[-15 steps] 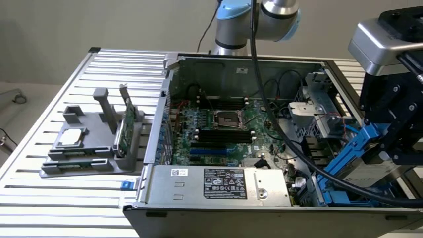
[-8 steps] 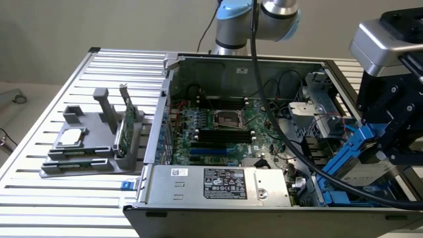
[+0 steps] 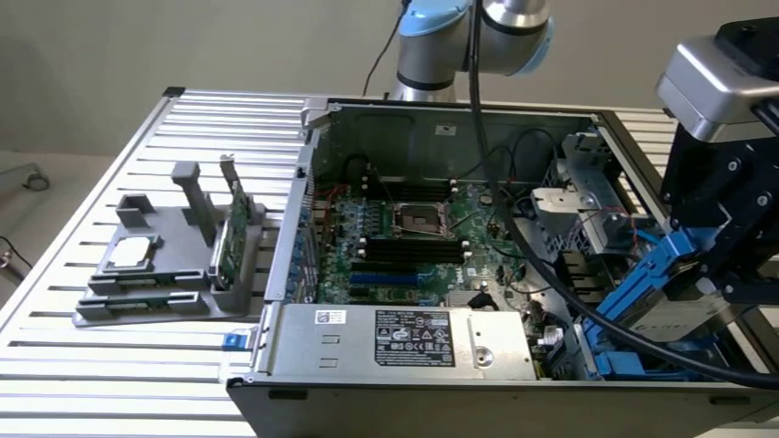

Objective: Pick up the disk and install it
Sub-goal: 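Insert the disk into the insertion slot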

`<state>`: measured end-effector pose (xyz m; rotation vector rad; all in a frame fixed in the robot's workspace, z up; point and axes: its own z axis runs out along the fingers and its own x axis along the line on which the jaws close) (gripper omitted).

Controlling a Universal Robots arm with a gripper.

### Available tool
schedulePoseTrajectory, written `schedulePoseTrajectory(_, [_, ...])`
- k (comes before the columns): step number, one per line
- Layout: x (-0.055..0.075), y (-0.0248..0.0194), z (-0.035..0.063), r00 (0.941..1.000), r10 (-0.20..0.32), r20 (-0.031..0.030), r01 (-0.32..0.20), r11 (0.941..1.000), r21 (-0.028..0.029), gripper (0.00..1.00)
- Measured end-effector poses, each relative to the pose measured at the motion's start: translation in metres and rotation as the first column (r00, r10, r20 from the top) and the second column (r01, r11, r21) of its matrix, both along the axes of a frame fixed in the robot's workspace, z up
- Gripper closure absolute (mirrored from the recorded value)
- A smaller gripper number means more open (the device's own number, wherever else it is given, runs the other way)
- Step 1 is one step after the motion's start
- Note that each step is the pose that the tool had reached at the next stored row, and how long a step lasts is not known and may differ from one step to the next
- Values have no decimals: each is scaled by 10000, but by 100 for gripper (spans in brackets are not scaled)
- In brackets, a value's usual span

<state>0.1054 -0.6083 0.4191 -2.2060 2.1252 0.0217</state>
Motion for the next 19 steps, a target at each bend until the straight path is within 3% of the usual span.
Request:
schedulePoseTrajectory(4, [12, -8, -16, 10000, 67, -53, -66, 10000, 61, 67])
schedulePoseTrajectory(11, [36, -16, -47, 9998, 193, -71, -191, 9994, 274, 67])
schedulePoseTrajectory(19, [55, -27, -79, 9993, 370, -72, -366, 9983, 462, 67])
